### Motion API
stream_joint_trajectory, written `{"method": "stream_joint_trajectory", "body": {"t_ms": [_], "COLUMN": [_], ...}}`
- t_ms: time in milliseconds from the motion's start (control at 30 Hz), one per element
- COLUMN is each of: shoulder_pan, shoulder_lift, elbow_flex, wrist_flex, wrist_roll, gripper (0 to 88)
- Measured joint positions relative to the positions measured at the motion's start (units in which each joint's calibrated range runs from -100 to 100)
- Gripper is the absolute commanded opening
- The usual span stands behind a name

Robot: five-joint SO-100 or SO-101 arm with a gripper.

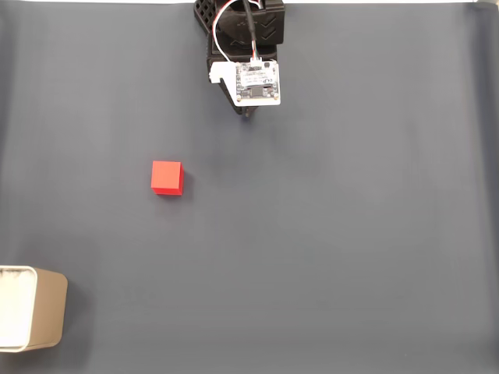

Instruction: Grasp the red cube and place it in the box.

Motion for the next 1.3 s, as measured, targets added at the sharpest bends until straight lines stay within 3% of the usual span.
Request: {"method": "stream_joint_trajectory", "body": {"t_ms": [200,767,1300], "shoulder_pan": [0.0,0.22,-0.52], "shoulder_lift": [0.0,5.91,20.5], "elbow_flex": [0.0,-4.07,-23.6], "wrist_flex": [-0.88,-16.87,-16.15], "wrist_roll": [-0.1,-0.34,-1.07], "gripper": [0.0,0.0,0.0]}}
